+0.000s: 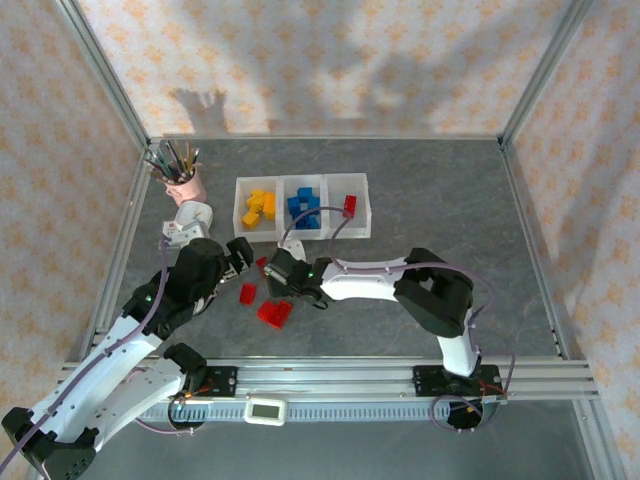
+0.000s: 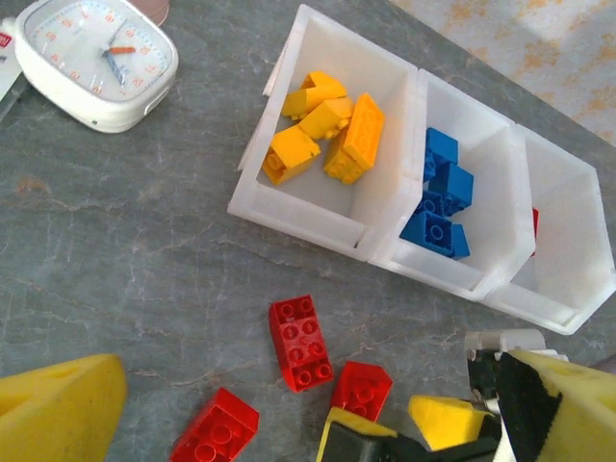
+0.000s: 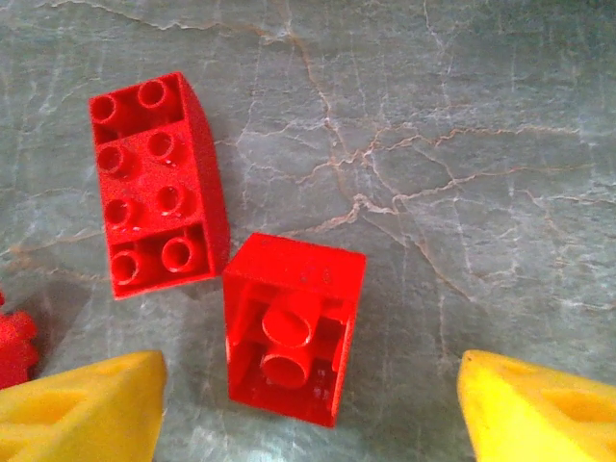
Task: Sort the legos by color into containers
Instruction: Pick up the lego from the center of the table.
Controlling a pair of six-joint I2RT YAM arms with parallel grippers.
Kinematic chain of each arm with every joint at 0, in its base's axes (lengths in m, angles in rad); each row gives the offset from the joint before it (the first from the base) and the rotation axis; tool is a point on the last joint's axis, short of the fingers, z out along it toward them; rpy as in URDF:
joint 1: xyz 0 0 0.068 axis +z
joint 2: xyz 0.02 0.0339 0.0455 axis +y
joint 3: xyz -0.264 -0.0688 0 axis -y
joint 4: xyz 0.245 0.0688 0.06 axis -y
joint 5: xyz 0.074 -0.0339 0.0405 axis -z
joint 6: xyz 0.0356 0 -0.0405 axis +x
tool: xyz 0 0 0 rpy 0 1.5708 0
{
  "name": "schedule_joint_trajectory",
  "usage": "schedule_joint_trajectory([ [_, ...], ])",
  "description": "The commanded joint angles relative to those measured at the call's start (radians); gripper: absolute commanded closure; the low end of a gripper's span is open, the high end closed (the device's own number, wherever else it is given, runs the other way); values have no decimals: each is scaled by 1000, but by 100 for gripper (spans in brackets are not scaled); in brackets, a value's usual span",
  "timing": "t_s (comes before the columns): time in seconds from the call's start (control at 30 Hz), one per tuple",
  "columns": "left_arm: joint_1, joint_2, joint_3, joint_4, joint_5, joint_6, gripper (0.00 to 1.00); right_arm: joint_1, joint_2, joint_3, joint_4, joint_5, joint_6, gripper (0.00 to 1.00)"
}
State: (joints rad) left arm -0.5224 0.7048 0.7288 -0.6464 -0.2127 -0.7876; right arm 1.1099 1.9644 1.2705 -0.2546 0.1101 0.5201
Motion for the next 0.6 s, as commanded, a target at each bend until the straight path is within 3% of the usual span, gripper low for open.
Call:
schedule_joint_trajectory([
  [0.0, 10, -13, -18, -39, -19, -15, 1, 1, 34, 50, -11, 66, 1, 28],
  [0.43, 9, -4, -21, -13, 6, -7, 1, 0, 79, 69, -11, 104, -53, 65],
  [0.57, 10, 2, -15, 9, 32, 1, 1, -8, 18, 28, -8, 107, -59, 71],
])
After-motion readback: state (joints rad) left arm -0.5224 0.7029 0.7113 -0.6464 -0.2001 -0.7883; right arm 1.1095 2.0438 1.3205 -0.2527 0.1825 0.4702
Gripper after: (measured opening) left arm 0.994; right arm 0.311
